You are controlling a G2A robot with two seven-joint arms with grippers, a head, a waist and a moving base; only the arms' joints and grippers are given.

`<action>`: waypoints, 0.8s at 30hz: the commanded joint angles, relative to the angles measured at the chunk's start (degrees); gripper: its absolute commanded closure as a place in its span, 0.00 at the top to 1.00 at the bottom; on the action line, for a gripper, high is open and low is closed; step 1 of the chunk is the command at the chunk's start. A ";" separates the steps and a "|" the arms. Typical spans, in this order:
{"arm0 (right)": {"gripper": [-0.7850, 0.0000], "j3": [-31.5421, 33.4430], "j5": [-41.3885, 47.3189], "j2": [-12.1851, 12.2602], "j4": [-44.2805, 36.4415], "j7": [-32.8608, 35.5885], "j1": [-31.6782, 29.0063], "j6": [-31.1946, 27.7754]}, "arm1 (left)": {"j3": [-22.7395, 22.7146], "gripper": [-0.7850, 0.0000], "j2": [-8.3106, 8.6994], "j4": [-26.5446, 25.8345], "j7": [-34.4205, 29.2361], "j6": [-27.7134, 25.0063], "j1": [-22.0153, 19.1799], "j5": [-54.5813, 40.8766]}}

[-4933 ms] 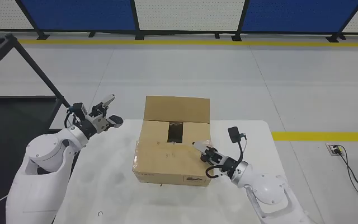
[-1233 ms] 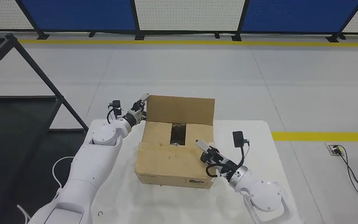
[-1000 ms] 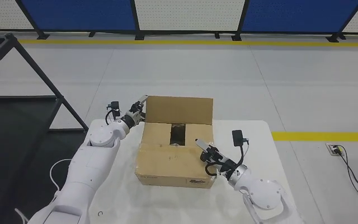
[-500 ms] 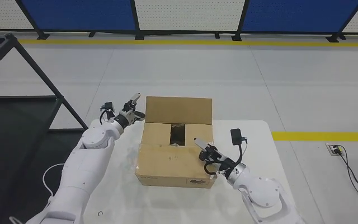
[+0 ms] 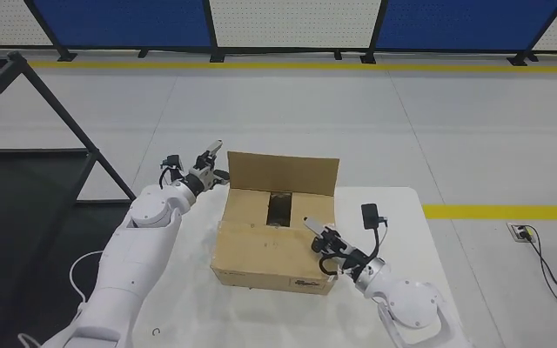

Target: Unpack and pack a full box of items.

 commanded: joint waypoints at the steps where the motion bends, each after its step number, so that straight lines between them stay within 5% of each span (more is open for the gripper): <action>1: 1.00 -0.05 0.08 0.00 -0.06 0.01 -0.03 0.01 | -0.42 1.00 0.18 -0.19 -1.22 -0.12 0.06 -0.27; 24: 1.00 0.05 0.56 0.04 0.92 0.42 0.83 0.38 | -4.15 1.00 3.78 -12.22 -16.95 5.68 3.52 3.00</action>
